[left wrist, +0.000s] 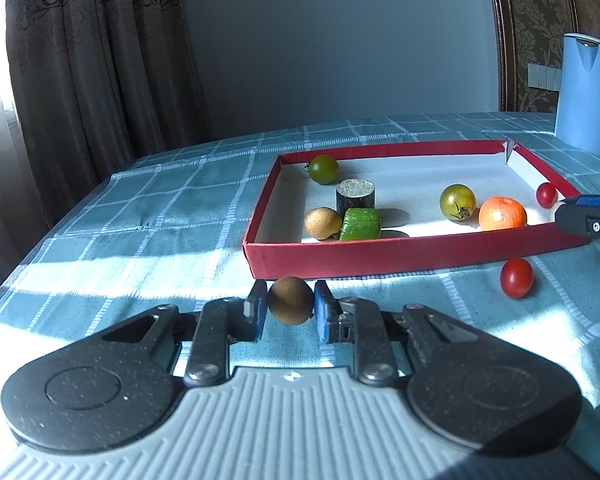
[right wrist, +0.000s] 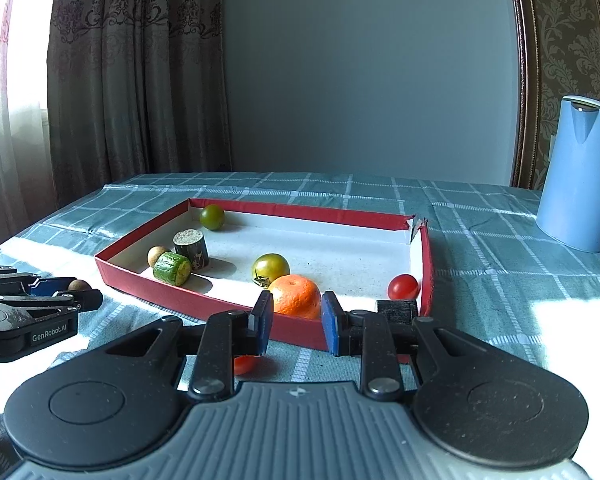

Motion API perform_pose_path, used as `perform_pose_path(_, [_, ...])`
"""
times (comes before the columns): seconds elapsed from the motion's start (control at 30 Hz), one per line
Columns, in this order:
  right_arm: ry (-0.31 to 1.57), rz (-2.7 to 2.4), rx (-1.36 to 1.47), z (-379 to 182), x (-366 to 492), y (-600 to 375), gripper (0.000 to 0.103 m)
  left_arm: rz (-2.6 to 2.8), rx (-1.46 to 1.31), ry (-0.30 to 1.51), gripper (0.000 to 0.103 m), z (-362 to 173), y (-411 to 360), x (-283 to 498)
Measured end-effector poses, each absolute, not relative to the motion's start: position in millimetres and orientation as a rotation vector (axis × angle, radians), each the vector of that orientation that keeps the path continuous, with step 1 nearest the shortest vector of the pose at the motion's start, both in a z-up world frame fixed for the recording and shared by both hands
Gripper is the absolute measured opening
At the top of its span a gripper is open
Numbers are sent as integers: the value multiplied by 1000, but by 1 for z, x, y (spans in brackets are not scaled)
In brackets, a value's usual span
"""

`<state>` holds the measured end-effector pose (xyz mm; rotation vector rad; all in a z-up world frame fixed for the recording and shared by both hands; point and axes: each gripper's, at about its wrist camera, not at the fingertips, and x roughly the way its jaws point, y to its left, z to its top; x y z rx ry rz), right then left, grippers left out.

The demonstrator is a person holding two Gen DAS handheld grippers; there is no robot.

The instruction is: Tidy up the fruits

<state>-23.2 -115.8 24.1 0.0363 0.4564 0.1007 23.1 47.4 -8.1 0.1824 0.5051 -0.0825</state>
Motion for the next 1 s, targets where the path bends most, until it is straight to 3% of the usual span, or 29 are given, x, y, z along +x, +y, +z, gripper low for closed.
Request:
perform_pose_path(0.2, [563, 174, 38, 9, -12, -99, 26, -86, 186, 507, 22, -8, 47, 24])
perform_pose_path(0.6, [533, 127, -51, 8, -5, -85, 31, -67, 85, 529, 22, -2, 64, 29])
perform_pose_path(0.63, [537, 121, -53, 8, -7, -85, 41, -66, 78, 528, 22, -2, 66, 29])
perform_pose_path(0.67, [540, 116, -59, 7, -9, -85, 61, -64, 75, 527, 22, -1, 67, 29])
perform_pose_path(0.73, [543, 119, -61, 5, -12, -85, 77, -59, 74, 524, 22, -1, 67, 29])
perform_pose_path(0.9, [590, 138, -22, 0, 2, -85, 76, -60, 92, 525, 22, -2, 64, 28])
perform_pose_path(0.93, [624, 151, -9, -3, 6, -86, 67, -57, 96, 521, 22, -2, 63, 28])
perform_pose_path(0.97, [638, 161, 15, -5, 9, -88, 48, -55, 99, 519, 22, -2, 63, 27])
perform_pose_path(1.0, [642, 164, 31, -5, 9, -90, 44, -54, 101, 518, 22, -2, 62, 27])
